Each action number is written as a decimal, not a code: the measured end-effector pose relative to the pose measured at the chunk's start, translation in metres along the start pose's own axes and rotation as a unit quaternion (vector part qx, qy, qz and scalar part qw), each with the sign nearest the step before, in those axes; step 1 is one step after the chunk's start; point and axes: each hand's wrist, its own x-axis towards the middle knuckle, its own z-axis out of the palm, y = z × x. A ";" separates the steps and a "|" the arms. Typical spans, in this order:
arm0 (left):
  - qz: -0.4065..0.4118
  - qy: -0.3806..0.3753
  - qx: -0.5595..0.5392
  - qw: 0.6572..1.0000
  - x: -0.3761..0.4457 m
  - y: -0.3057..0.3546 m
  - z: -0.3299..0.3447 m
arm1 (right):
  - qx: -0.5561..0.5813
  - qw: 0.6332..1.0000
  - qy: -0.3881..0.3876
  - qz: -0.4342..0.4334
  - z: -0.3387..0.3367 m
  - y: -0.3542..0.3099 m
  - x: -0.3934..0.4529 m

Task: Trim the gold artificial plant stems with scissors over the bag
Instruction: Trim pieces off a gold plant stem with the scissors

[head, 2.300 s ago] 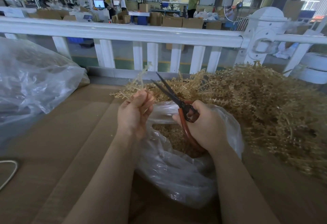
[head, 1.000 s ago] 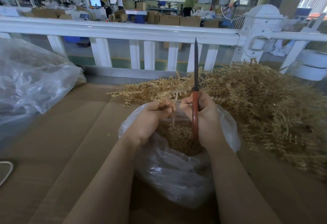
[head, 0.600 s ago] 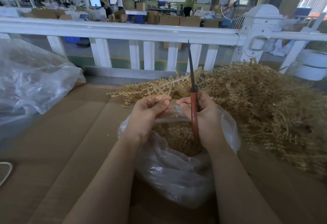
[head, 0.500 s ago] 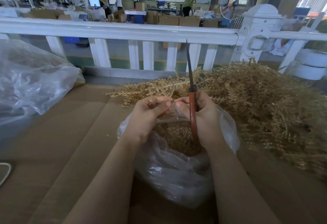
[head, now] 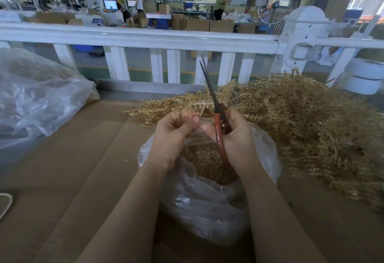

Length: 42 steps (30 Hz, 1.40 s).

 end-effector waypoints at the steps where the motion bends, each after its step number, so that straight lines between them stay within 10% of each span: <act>1: 0.003 0.013 0.002 1.000 0.000 0.001 0.000 | -0.026 1.000 0.004 -0.005 -0.001 0.002 0.000; 12: 0.026 0.069 0.004 0.997 0.002 0.006 -0.005 | -0.323 0.945 -0.029 -0.042 -0.005 0.006 -0.004; 42: -0.072 0.033 -0.116 0.990 0.001 0.010 -0.014 | -0.404 0.912 0.002 -0.071 -0.006 0.002 -0.006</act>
